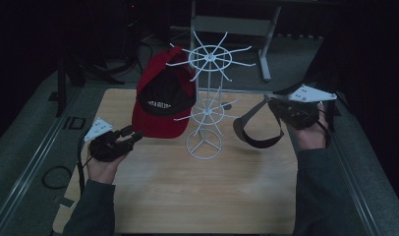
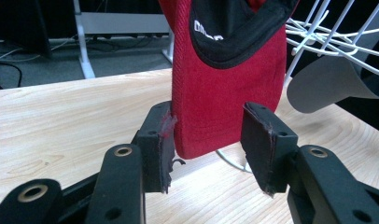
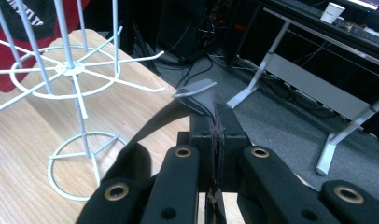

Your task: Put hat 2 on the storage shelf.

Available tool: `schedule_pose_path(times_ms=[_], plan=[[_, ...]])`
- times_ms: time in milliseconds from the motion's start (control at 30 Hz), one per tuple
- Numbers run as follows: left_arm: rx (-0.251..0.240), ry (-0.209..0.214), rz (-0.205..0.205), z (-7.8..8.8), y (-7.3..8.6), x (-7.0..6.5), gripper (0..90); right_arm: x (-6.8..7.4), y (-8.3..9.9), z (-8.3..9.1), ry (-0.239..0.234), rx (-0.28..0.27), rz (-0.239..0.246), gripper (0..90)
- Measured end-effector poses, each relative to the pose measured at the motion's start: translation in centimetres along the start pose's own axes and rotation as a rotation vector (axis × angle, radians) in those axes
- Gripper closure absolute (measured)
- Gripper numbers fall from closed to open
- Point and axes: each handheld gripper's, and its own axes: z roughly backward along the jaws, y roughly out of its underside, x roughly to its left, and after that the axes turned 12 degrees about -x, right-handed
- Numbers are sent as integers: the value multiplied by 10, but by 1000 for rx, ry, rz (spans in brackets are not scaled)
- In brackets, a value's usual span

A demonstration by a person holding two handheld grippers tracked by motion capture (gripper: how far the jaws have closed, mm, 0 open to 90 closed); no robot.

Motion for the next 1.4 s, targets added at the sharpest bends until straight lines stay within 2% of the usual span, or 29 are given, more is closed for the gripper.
schedule_pose_path(times_ms=[533, 1400], plan=[[-1, 0, 1, 0, 0, 0, 545, 7, -11, 15, -28, -25, 42, 882], [-1, 2, 4, -1, -1, -1, 544, 10, -33, 36, -81, -101, 60, 881]])
